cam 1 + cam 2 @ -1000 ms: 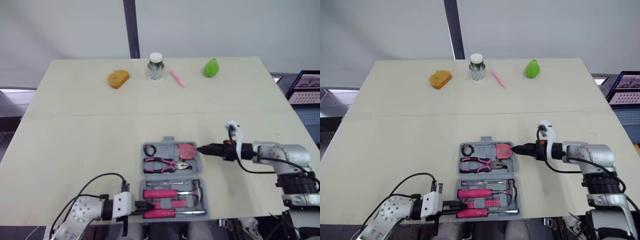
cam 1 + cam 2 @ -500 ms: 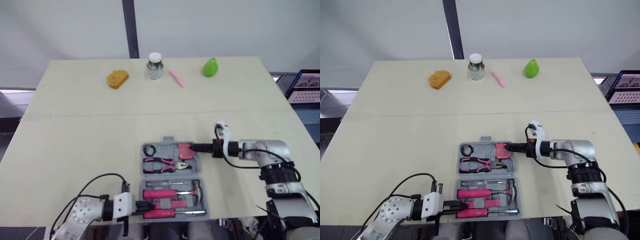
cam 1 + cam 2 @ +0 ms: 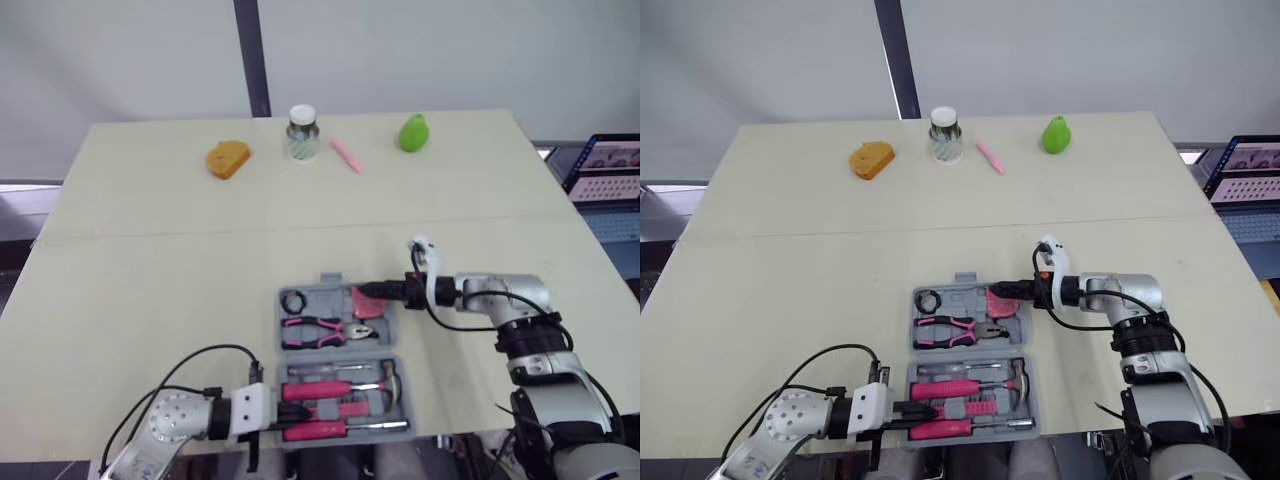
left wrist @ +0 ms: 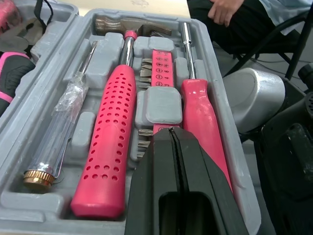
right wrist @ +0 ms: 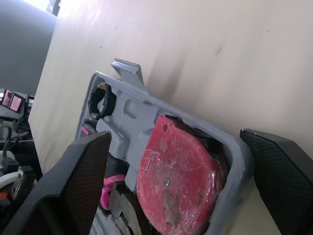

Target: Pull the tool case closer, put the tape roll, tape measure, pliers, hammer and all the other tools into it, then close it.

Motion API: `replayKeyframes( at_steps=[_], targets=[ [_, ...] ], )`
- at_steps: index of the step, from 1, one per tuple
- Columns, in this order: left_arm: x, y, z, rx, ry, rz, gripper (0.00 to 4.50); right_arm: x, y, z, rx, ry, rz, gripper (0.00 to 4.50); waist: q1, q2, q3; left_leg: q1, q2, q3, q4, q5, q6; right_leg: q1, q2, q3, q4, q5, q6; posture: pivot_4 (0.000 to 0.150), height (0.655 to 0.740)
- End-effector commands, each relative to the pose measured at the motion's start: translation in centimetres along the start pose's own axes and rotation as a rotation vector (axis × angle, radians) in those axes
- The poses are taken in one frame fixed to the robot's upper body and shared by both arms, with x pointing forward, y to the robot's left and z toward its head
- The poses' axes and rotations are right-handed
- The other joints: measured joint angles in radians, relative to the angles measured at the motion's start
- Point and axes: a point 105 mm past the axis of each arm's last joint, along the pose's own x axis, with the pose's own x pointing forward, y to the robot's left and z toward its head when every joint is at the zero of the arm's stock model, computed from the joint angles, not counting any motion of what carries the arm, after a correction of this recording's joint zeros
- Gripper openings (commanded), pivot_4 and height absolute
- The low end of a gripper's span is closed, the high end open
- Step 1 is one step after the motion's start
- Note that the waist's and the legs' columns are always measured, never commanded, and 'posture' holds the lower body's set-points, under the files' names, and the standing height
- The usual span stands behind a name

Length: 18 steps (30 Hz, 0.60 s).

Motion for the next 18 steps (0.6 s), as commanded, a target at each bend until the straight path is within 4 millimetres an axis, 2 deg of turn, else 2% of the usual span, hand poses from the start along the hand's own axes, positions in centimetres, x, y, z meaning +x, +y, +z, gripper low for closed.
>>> replayKeyframes(
  at_steps=[1, 5, 14, 18],
  targets=[
    [0.0, 0.2, -0.4, -0.012, 0.037, -0.002, 0.0, -0.2, 3.0, 0.5, -0.069, 0.002, 0.127, 4.45, 0.0, 0.001, 0.0, 0.0, 0.0, 0.0, 0.0, 0.0, 0.0, 0.0, 0.0, 0.0, 0.0, 0.0, 0.0, 0.15, 0.695],
    [-0.1, 0.8, 0.0, -0.006, 0.041, 0.001, 0.0, -1.1, 4.4, 0.4, -0.129, 0.022, 0.148, 4.45, 0.0, 0.001, 0.001, 0.0, 0.0, 0.0, 0.0, 0.0, 0.0, 0.0, 0.0, 0.0, 0.0, 0.0, 0.0, 0.15, 0.695],
    [-1.3, 2.1, 3.3, -0.017, 0.009, 0.088, 0.0, -4.5, 8.8, -1.2, -0.304, 0.102, 0.191, 4.45, 0.002, 0.001, 0.002, -0.002, 0.0, -0.001, 0.0, -0.001, 0.0, 0.0, -0.001, 0.0, -0.003, 0.0, 0.0, 0.15, 0.695],
    [-4.3, 1.4, 7.7, -0.09, -0.039, 0.13, 0.0, -6.3, 11.6, -3.3, -0.362, 0.171, 0.239, 4.45, 0.002, 0.0, 0.004, -0.003, 0.001, -0.003, 0.0, -0.001, -0.001, 0.0, -0.006, 0.003, -0.004, 0.0, 0.0, 0.15, 0.695]
  ],
)
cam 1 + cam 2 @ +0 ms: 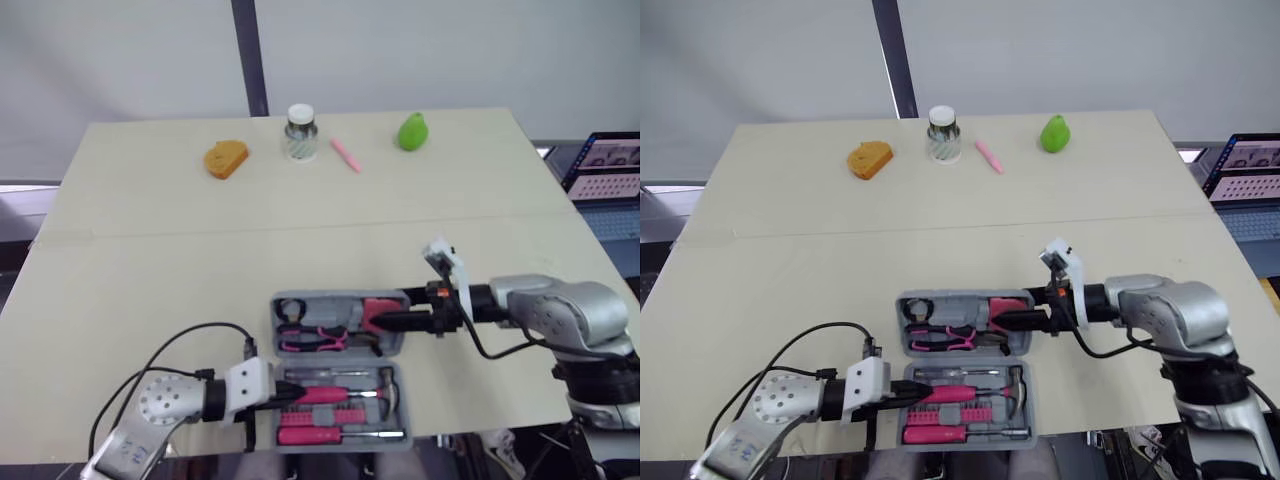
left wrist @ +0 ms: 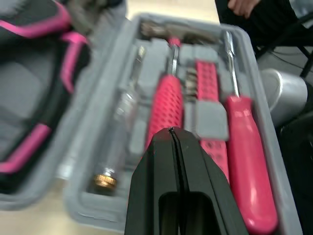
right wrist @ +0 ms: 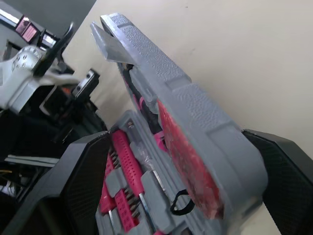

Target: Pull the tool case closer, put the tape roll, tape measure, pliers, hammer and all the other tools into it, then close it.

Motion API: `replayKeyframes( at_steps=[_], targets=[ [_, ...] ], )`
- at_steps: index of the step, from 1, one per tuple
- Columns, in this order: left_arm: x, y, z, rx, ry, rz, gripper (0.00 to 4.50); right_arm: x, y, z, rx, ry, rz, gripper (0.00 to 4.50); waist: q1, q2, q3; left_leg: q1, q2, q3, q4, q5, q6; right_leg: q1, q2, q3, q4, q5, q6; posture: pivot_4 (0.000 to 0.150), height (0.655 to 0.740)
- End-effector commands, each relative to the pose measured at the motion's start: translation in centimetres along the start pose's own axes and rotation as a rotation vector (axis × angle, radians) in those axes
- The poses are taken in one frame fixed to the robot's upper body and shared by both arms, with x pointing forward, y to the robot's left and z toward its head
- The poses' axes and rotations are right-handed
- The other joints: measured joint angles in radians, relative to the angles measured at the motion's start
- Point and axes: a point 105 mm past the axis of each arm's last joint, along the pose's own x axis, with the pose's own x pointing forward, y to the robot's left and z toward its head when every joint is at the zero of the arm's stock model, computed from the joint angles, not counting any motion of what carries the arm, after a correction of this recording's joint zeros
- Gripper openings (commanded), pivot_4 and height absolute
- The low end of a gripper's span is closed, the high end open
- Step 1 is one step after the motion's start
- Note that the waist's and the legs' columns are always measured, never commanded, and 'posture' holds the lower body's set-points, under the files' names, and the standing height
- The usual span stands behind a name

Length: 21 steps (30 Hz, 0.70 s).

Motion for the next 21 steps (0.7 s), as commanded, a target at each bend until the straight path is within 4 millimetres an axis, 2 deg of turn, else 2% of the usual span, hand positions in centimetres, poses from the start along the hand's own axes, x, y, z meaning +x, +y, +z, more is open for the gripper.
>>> replayKeyframes(
  at_steps=[1, 3, 5, 6, 8, 10, 12, 15, 18, 21],
  targets=[
    [-2.9, -0.8, 4.2, -0.084, -0.063, 0.019, 0.0, -0.8, 3.8, -0.4, -0.083, 0.038, 0.09, 4.45, 0.003, 0.0, 0.001, 0.0, 0.0, -0.001, 0.0, 0.0, 0.0, 0.0, 0.0, 0.001, 0.0, 0.0, 0.0, 0.15, 0.695],
    [-5.6, -2.4, 5.4, -0.262, -0.065, -0.019, 0.0, -1.6, 5.3, -1.3, -0.095, 0.071, 0.108, 4.45, 0.003, -0.002, 0.002, 0.0, 0.0, -0.001, 0.0, 0.0, 0.0, 0.001, 0.0, 0.001, -0.002, 0.0, 0.0, 0.15, 0.695],
    [-7.5, -3.6, 5.8, -0.352, -0.02, -0.041, 0.0, -2.2, 6.2, -2.0, -0.095, 0.1, 0.113, 4.45, 0.002, -0.001, 0.004, -0.001, 0.0, -0.002, 0.0, 0.0, 0.0, 0.002, 0.0, 0.001, -0.006, 0.0, 0.0, 0.15, 0.695],
    [-8.3, -4.0, 5.8, -0.404, 0.005, -0.044, 0.0, -2.4, 6.4, -2.3, -0.094, 0.114, 0.111, 4.45, 0.003, -0.001, 0.004, -0.001, 0.0, -0.002, 0.0, 0.0, 0.001, 0.003, 0.0, 0.001, -0.007, 0.0, 0.0, 0.15, 0.695],
    [-11.6, -5.0, 4.8, -0.597, 0.066, -0.03, 0.0, -3.0, 7.4, -3.7, -0.088, 0.177, 0.122, 4.45, 0.01, -0.002, 0.004, -0.001, -0.001, -0.002, 0.001, 0.0, 0.001, 0.004, 0.001, 0.001, -0.01, 0.001, 0.001, 0.15, 0.695],
    [-14.2, -4.6, 3.9, -0.634, 0.101, 0.032, 0.0, -3.5, 7.9, -4.7, -0.08, 0.206, 0.112, 4.45, 0.025, -0.002, 0.005, -0.001, -0.001, -0.001, 0.001, -0.001, 0.0, 0.003, 0.008, 0.001, -0.012, 0.001, 0.001, 0.15, 0.695],
    [-15.6, -2.6, 2.7, -0.57, 0.111, 0.125, 0.0, -4.2, 7.3, -5.0, -0.09, 0.198, 0.051, 4.45, 0.039, 0.001, 0.006, 0.001, -0.001, 0.002, 0.001, -0.001, -0.001, 0.002, 0.01, -0.002, -0.012, 0.0, 0.001, 0.15, 0.695],
    [-15.6, 0.1, 1.4, -0.448, 0.1, 0.204, 0.0, -4.9, 6.3, -5.0, -0.135, 0.147, -0.041, 4.45, 0.067, 0.002, 0.006, 0.002, -0.001, 0.002, 0.0, -0.004, -0.006, 0.002, 0.01, 0.001, -0.011, 0.002, 0.001, 0.15, 0.695],
    [-13.6, 2.6, 0.0, -0.278, 0.092, 0.29, 0.0, -5.3, 5.2, -5.8, -0.195, 0.109, -0.133, 4.45, 0.08, 0.001, 0.005, 0.002, 0.0, 0.004, 0.0, -0.005, -0.006, 0.001, 0.009, 0.007, -0.012, 0.004, 0.0, 0.15, 0.695],
    [-11.9, 3.6, -1.4, -0.214, 0.102, 0.328, 0.0, -5.7, 4.0, -6.7, -0.221, 0.093, -0.219, 4.45, 0.075, -0.002, 0.004, 0.0, 0.0, 0.005, -0.001, -0.007, -0.005, 0.001, 0.01, 0.006, -0.015, 0.005, 0.0, 0.15, 0.695]
  ],
)
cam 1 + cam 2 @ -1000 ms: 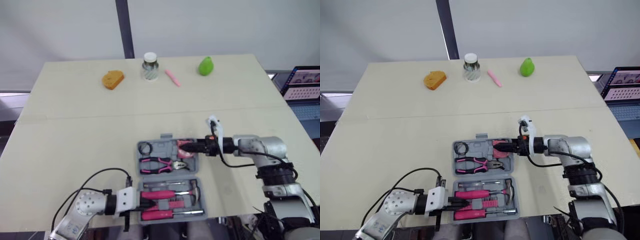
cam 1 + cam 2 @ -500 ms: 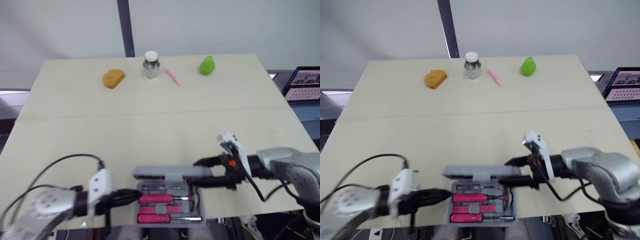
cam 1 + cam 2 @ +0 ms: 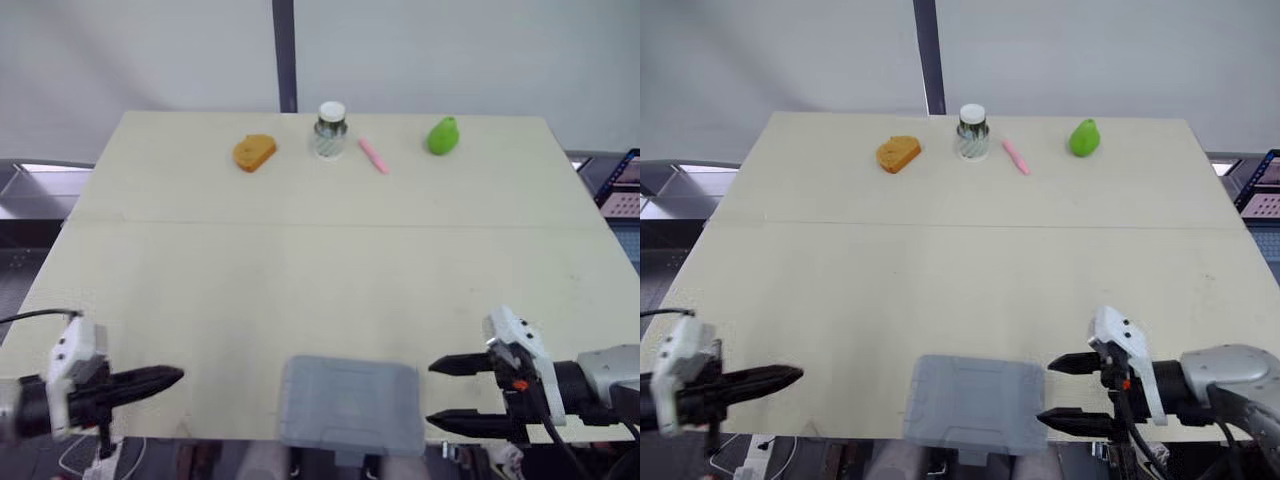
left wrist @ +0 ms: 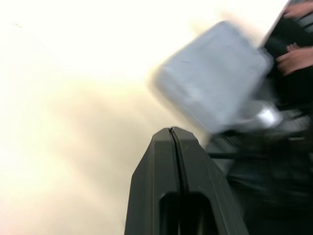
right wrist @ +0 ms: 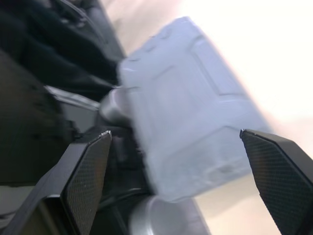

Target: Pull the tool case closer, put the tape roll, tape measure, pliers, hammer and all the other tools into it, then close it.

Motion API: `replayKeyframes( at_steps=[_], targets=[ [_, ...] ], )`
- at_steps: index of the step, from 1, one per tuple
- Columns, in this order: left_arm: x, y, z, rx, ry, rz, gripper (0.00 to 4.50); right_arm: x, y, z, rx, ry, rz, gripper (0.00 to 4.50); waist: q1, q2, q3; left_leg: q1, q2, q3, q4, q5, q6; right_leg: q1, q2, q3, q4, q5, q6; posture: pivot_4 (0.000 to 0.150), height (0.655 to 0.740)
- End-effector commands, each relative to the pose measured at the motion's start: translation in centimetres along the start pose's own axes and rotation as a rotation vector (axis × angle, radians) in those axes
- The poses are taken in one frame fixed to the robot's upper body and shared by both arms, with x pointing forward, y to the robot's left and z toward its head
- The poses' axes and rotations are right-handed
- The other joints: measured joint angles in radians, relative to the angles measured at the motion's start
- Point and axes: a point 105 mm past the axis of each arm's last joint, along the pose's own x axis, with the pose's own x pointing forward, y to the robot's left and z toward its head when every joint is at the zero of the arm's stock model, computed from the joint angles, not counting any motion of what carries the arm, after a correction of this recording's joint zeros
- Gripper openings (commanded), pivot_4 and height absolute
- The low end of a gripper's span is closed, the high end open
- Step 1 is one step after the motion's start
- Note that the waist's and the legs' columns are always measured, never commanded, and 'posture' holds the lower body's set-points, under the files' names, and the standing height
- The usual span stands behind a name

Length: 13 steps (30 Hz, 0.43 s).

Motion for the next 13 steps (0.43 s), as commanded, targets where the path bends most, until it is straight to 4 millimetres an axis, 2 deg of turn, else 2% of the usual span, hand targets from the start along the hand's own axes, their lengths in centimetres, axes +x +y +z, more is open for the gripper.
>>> replayKeyframes(
  at_steps=[1, 5, 13],
  targets=[
    [2.0, 0.9, -0.8, 0.104, 0.0, 0.057, 0.0, -0.5, -1.6, -0.6, -0.072, -0.025, -0.119, 4.45, -0.005, -0.001, -0.001, 0.0, 0.0, 0.0, 0.0, 0.002, 0.004, 0.0, 0.002, -0.002, 0.002, 0.0, 0.0, 0.15, 0.695],
    [3.6, 1.0, -1.0, 0.125, -0.042, 0.051, 0.0, -1.2, -3.5, -2.1, -0.113, -0.05, -0.227, 4.45, -0.01, -0.002, -0.001, 0.001, 0.0, 0.003, 0.0, 0.002, 0.006, 0.0, 0.003, -0.007, 0.003, 0.0, 0.0, 0.15, 0.695],
    [4.6, 1.4, -1.6, 0.113, -0.063, 0.087, 0.0, -2.1, -6.1, -4.4, -0.108, -0.055, -0.317, 4.45, -0.018, -0.002, 0.0, 0.005, 0.001, 0.004, 0.001, 0.005, 0.007, 0.001, 0.001, -0.004, 0.003, 0.0, 0.001, 0.15, 0.695]
  ],
)
